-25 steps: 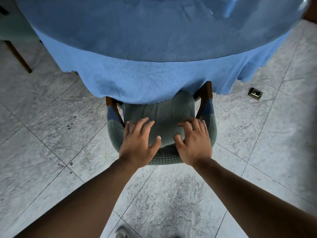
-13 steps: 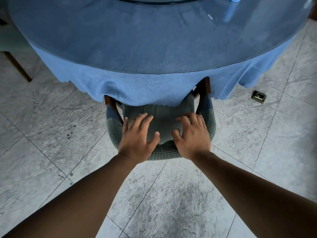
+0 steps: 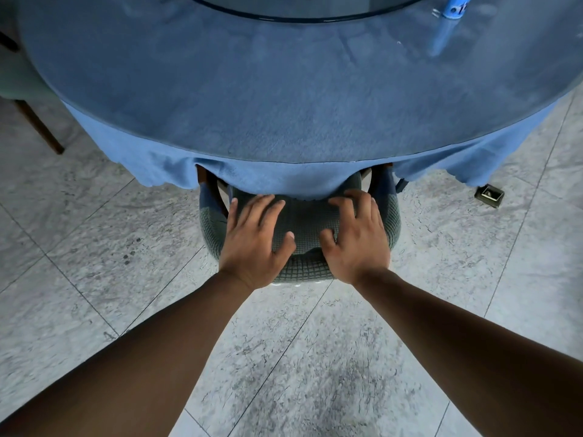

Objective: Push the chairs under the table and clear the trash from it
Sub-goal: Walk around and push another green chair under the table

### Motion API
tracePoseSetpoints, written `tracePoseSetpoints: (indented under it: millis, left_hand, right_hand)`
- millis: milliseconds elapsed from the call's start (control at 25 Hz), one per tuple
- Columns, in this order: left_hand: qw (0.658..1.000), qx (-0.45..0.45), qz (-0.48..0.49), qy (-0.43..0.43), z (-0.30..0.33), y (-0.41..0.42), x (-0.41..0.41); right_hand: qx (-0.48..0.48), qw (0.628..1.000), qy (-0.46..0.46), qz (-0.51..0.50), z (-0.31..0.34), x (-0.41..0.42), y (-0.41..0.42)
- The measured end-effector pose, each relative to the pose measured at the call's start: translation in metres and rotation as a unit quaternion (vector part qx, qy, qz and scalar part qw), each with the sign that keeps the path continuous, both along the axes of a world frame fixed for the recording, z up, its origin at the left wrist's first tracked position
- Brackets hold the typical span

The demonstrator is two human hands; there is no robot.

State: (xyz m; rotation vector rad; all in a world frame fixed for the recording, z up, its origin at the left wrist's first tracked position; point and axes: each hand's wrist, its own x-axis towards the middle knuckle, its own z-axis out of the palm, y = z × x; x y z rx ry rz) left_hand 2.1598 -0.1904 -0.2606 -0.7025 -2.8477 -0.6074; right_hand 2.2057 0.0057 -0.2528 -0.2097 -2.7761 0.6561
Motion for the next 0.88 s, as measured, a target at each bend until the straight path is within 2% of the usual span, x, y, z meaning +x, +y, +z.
tracePoseSetpoints:
  millis: [880]
  left_hand:
    - [0.990, -0.049, -0.031, 0.131, 0.000, 0.022, -0.133]
  right_hand:
    - [0.046, 0.991, 0.122, 0.024, -0.006, -0.126, 0.021]
